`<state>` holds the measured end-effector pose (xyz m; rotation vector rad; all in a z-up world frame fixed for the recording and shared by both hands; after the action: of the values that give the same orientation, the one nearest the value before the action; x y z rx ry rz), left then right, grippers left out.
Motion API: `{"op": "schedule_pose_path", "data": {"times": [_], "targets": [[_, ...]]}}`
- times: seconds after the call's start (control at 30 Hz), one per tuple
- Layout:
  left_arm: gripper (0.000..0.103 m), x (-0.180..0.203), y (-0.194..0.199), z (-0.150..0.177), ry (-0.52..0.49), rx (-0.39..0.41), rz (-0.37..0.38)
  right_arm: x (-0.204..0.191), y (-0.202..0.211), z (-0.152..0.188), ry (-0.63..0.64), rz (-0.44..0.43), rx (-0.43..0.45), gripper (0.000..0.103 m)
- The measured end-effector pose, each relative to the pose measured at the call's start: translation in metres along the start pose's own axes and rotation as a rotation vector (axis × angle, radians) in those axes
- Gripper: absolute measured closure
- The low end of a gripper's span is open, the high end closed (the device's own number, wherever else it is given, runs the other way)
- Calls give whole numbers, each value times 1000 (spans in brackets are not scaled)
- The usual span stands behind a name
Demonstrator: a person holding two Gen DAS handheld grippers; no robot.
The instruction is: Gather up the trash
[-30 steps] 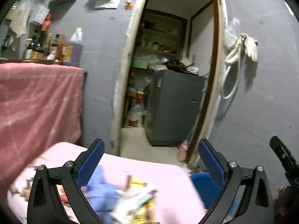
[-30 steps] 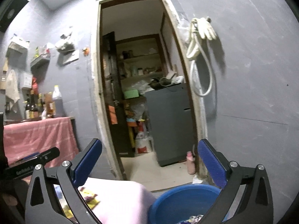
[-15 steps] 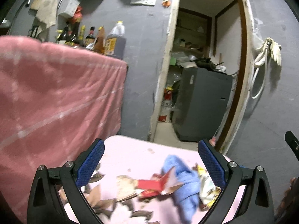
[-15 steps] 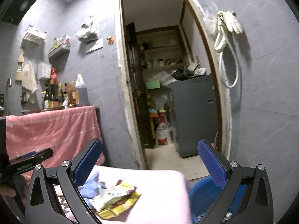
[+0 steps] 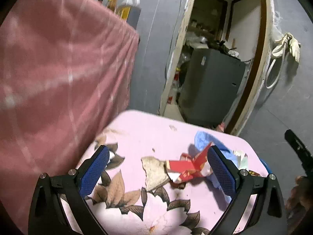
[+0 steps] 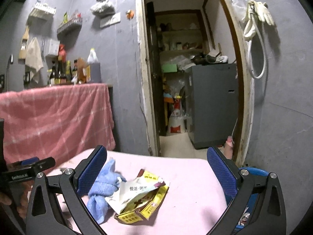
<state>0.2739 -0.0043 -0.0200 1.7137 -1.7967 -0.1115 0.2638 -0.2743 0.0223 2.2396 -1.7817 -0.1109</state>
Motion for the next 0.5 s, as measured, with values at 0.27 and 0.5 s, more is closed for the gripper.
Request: {"op": "schedule_pose_path", "data": {"times": [0.27,0.5], "targets": [[6,-9,-21,10,29,-125,-3,-12,-26,19,28,-44,-149,16],[11,-11,-32,10,57,-209,30,-14,-44,38,18,-83,-260,33]]}}
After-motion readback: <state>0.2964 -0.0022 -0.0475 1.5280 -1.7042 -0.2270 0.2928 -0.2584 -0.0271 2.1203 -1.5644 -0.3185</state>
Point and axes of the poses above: each gripper's, at about its wrist camera, not at the fingertips, and y roughly against the way its jaws point, x to its right, z to its underside, the point moved 2 cm from there along -y, roughly the way its jaws point, and after that the axes turned 11 degrees about y, right-handed, at the moved point
